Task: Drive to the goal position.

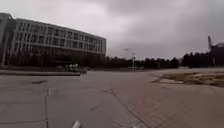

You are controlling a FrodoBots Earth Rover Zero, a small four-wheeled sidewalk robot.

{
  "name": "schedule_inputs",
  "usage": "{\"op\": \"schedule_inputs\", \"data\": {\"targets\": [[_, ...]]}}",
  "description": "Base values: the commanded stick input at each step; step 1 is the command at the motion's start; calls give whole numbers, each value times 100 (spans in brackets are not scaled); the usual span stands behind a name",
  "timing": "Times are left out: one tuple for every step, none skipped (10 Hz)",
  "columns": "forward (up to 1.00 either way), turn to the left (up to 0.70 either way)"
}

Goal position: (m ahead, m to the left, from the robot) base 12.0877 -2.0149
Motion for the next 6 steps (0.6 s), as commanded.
{"op": "schedule_inputs", "data": {"targets": [[70, -16], [70, -13], [70, -1], [70, -15], [70, -14], [70, -7]]}}
